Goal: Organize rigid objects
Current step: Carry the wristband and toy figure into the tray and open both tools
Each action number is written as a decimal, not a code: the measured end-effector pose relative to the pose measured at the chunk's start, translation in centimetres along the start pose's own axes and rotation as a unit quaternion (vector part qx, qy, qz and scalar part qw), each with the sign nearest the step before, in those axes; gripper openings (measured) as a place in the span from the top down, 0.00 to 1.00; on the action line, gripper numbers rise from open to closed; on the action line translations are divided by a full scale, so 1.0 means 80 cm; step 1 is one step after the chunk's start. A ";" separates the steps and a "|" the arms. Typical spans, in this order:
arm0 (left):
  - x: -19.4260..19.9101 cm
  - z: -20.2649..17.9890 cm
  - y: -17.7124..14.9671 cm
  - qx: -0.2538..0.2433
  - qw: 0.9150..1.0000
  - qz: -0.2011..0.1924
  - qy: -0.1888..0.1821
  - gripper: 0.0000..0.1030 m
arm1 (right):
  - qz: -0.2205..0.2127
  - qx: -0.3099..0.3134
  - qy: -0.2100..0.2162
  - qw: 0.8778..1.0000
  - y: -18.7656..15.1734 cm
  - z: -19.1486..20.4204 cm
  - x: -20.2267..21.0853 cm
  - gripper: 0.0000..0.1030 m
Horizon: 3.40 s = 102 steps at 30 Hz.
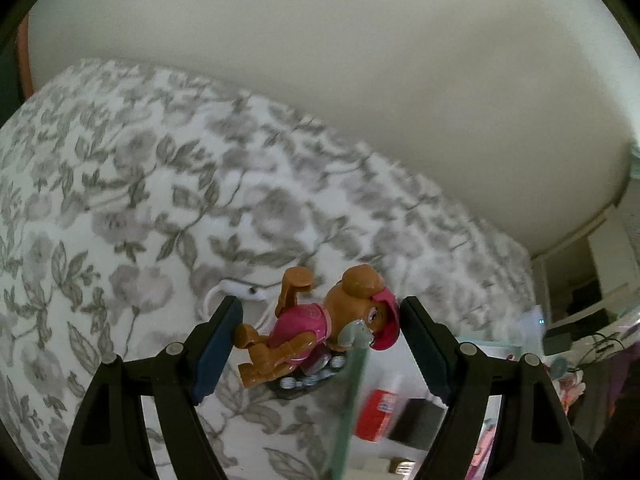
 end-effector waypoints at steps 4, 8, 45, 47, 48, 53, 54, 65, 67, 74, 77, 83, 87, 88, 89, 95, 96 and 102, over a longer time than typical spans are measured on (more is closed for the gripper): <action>0.013 -0.027 0.003 -0.017 1.000 -0.011 -0.018 0.21 | -0.020 -0.005 -0.012 1.000 0.011 -0.016 0.021 0.30; 0.013 -0.053 -0.006 -0.033 0.999 -0.005 -0.030 0.21 | -0.029 -0.015 -0.027 0.999 0.017 -0.037 0.032 0.30; -0.083 -0.133 -0.096 -0.119 0.989 0.087 -0.011 0.21 | 0.060 -0.028 -0.136 0.988 -0.024 -0.149 -0.036 0.29; -0.087 -0.131 -0.098 -0.117 0.989 0.092 -0.011 0.21 | 0.065 -0.027 -0.139 0.988 -0.027 -0.150 -0.041 0.29; -0.088 -0.131 -0.099 -0.117 0.989 0.094 -0.011 0.21 | 0.068 -0.026 -0.140 0.987 -0.029 -0.150 -0.043 0.29; -0.093 -0.130 -0.103 -0.118 0.988 0.101 -0.008 0.21 | 0.077 -0.026 -0.142 0.986 -0.034 -0.152 -0.051 0.29; -0.094 -0.130 -0.102 -0.117 0.988 0.102 -0.007 0.21 | 0.079 -0.026 -0.143 0.986 -0.035 -0.153 -0.052 0.29; -0.098 -0.128 -0.103 -0.114 0.987 0.117 0.001 0.21 | 0.083 -0.023 -0.142 0.986 -0.036 -0.149 -0.053 0.29; -0.097 -0.129 -0.103 -0.119 0.986 0.118 0.004 0.21 | 0.084 -0.022 -0.142 0.986 -0.034 -0.148 -0.051 0.28; -0.086 -0.129 -0.095 -0.123 0.986 0.109 0.007 0.20 | 0.069 -0.028 -0.135 0.988 -0.024 -0.146 -0.036 0.22; -0.076 -0.131 -0.088 -0.123 0.988 0.097 0.003 0.16 | 0.058 -0.032 -0.130 0.989 -0.019 -0.145 -0.026 0.22; -0.051 -0.132 -0.069 -0.121 0.991 0.065 0.000 0.11 | 0.025 -0.034 -0.125 0.991 0.000 -0.139 0.003 0.22; -0.037 -0.130 -0.059 -0.126 0.991 0.041 0.009 0.08 | 0.003 -0.033 -0.126 0.991 0.009 -0.136 0.020 0.12; -0.035 -0.129 -0.056 -0.127 0.991 0.036 0.012 0.08 | 0.001 -0.033 -0.126 0.991 0.010 -0.136 0.023 0.11; -0.032 -0.128 -0.054 -0.126 0.991 0.031 0.013 0.08 | -0.001 -0.033 -0.125 0.992 0.010 -0.136 0.024 0.11; -0.028 -0.118 -0.048 -0.120 0.992 0.017 0.027 0.08 | 0.002 -0.027 -0.125 0.992 0.009 -0.134 0.020 0.08; -0.028 -0.116 -0.047 -0.119 0.992 0.017 0.028 0.08 | 0.000 -0.025 -0.123 0.992 0.009 -0.134 0.020 0.03; -0.027 -0.111 -0.045 -0.116 0.993 0.012 0.037 0.08 | -0.003 -0.012 -0.122 0.993 0.010 -0.128 0.018 0.01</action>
Point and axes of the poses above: each gripper's, at about its wrist camera, not at the fingertips, and x roughly against the way its jaws point, z to its left, y to its top, the point moved 4 cm from there along -x, roughly the way its jaws point, and after that the axes turned 4 degrees about -z, right-handed, at the moved point
